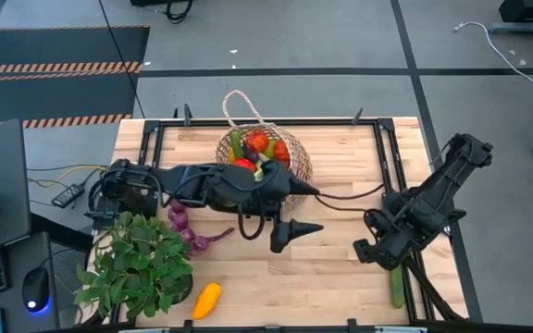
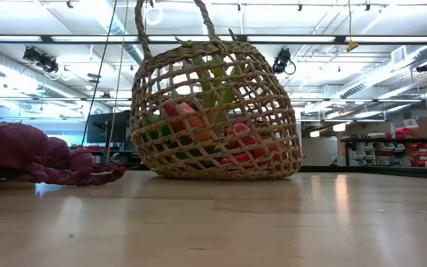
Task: Build produce basket
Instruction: Put the cucumber into the brown basket
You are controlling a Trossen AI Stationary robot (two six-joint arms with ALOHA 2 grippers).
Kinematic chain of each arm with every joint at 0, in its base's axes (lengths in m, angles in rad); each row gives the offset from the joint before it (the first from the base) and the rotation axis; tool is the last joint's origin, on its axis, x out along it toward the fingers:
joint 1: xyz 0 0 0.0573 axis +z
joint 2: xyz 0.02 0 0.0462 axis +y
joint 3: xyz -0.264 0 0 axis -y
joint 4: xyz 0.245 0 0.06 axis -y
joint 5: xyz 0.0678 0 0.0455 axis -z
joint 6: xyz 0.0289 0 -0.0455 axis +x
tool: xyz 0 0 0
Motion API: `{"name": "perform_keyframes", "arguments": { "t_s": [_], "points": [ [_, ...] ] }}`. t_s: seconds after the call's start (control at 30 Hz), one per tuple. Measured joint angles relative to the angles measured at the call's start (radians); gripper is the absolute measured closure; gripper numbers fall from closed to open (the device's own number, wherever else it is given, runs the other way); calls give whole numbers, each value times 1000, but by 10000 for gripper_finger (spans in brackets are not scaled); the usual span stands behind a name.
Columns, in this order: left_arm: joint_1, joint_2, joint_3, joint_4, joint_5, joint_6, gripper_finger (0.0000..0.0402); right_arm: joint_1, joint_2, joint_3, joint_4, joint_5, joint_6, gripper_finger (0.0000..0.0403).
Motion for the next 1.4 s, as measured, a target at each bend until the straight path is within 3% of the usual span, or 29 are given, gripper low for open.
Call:
{"name": "perform_keyframes", "arguments": {
  "t_s": [0.4,0.5,0.67,0.77,1.0,1.17,1.27,1.4],
  "points": [
    [-41,-4,-42,162,-14,21,5,73,94,0,135,-33,63,37],
    [-45,-53,-179,251,-13,-11,5,77,95,0,141,-58,63,37],
    [-46,-169,-490,565,-16,-89,5,101,96,0,156,-78,86,37],
    [-46,-250,-605,639,-12,-92,5,122,105,0,145,-69,86,37],
    [-31,-428,-755,622,-12,-118,5,193,155,0,187,-47,86,37],
    [-29,-507,-785,380,-26,-145,5,254,228,0,251,-53,89,37],
    [-28,-509,-788,281,-30,-274,5,287,276,0,310,-60,89,37],
    [-37,-513,-786,281,-30,-422,5,324,320,0,357,-60,89,37]
  ]
}}
